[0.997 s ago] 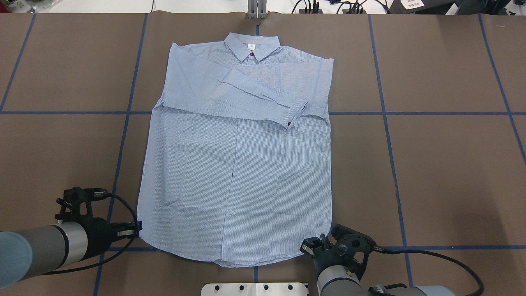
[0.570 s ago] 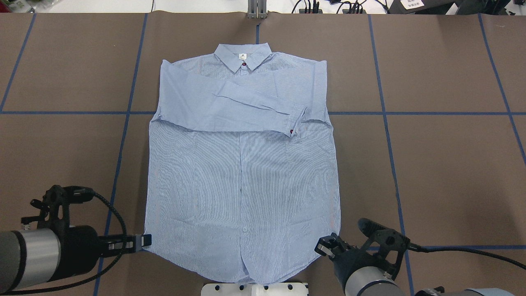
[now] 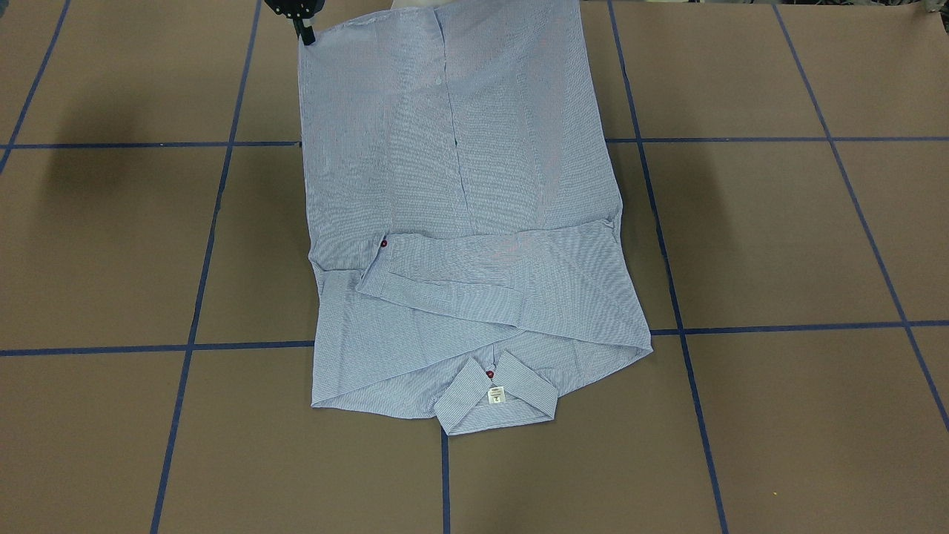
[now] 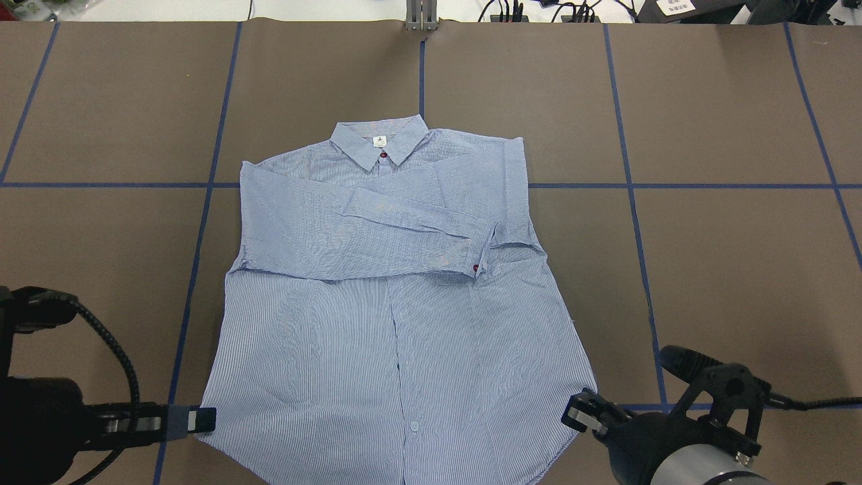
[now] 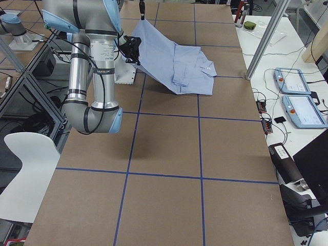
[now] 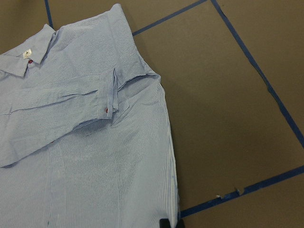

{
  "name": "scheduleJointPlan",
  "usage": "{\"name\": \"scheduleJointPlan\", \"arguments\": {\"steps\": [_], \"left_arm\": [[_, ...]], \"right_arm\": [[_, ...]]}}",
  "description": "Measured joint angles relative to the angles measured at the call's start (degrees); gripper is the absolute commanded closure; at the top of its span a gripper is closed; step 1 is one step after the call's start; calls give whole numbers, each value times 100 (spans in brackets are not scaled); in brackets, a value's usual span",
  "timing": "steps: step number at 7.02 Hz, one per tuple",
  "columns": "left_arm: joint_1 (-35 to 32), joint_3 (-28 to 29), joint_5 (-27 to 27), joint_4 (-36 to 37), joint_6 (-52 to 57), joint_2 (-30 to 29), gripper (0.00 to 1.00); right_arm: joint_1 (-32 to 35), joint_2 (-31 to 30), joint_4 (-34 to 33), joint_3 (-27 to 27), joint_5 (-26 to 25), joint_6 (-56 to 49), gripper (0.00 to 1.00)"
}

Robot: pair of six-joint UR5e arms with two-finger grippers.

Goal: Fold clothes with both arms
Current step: 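Lift the hem with both grippers and fold it toward the collar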

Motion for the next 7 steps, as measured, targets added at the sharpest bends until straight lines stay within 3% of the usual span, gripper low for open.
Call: {"name": "scheduleJointPlan", "arguments": {"steps": [2, 5, 6, 7], "left_arm": [[-719, 736, -42, 697, 656, -740, 100], [-1727, 1367, -40, 837, 1398, -1090, 100], [-1933, 1518, 14, 840, 1443, -1194, 100], [-2069, 1706, 149, 838, 1463, -1307, 100]], "right_arm": [[823, 656, -107, -608, 355, -602, 100], [2106, 1088, -57, -1187, 1004, -1295, 100], [2473, 1235, 151, -1566, 1168, -1562, 100], [2817, 1361, 763, -2245, 1360, -1768, 100]]}}
